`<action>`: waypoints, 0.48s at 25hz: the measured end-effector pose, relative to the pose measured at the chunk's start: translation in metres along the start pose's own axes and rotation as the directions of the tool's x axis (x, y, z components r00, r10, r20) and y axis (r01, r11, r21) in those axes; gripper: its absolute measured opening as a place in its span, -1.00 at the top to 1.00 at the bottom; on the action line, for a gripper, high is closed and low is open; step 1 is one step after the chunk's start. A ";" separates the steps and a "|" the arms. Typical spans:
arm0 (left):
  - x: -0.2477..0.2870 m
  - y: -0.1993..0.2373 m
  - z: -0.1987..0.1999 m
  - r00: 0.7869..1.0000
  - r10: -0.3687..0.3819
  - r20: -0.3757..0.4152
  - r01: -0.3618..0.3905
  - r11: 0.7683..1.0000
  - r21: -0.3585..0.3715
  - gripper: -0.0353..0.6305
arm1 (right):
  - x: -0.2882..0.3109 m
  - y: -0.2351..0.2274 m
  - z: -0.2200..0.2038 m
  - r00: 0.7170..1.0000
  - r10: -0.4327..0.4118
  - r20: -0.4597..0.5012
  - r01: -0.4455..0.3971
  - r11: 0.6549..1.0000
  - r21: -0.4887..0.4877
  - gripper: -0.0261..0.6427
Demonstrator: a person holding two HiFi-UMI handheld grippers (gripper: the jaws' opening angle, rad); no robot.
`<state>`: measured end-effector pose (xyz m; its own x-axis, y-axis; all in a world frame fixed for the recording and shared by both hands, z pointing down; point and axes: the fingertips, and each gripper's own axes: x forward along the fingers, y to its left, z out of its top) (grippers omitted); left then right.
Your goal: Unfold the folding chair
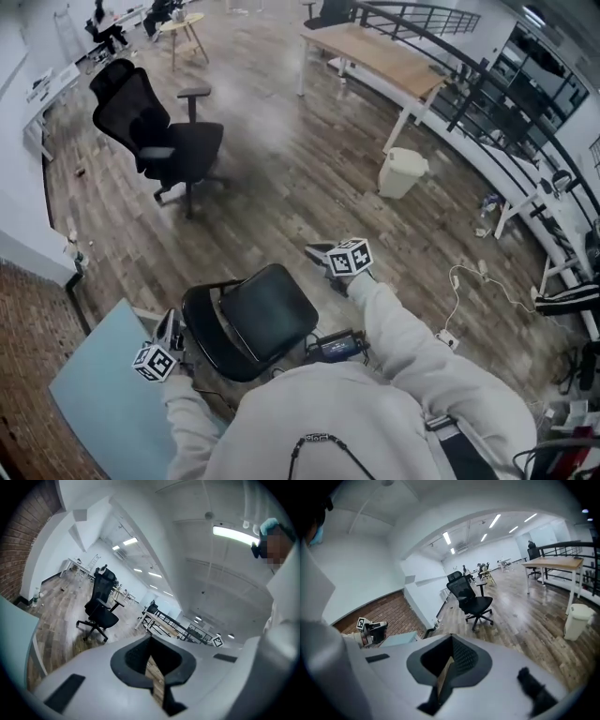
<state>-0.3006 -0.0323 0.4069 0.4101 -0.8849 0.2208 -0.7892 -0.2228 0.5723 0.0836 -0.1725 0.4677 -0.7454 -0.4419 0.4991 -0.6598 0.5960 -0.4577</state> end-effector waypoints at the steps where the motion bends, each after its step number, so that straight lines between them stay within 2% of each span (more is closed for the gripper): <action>1: -0.004 0.001 0.001 1.000 0.008 0.004 -0.008 1.000 0.015 0.87 | -0.005 0.010 0.003 1.000 -0.021 0.020 0.021 1.000 0.000 0.90; 4: -0.008 0.000 0.004 1.000 0.009 -0.005 -0.009 0.998 0.059 0.88 | -0.017 0.037 0.019 0.994 -0.069 0.083 0.069 0.998 0.002 0.90; 8: -0.005 -0.014 0.019 1.000 -0.007 -0.011 0.008 0.994 0.105 0.88 | -0.033 0.066 0.037 0.987 -0.112 0.112 0.116 0.993 -0.030 0.90; 10: -0.001 -0.029 0.032 1.000 -0.009 -0.026 0.013 0.984 0.177 0.88 | -0.036 0.087 0.045 0.984 -0.117 0.132 0.124 0.991 -0.047 0.90; 12: 0.007 -0.052 0.052 0.999 -0.031 -0.026 0.037 0.964 0.265 0.88 | -0.040 0.113 0.060 0.980 -0.110 0.168 0.124 0.989 -0.076 0.90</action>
<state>-0.2804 -0.0479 0.3374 0.4464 -0.8664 0.2236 -0.8663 -0.3559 0.3505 0.0328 -0.1278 0.3520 -0.6740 -0.6109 0.4154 -0.7377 0.5861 -0.3350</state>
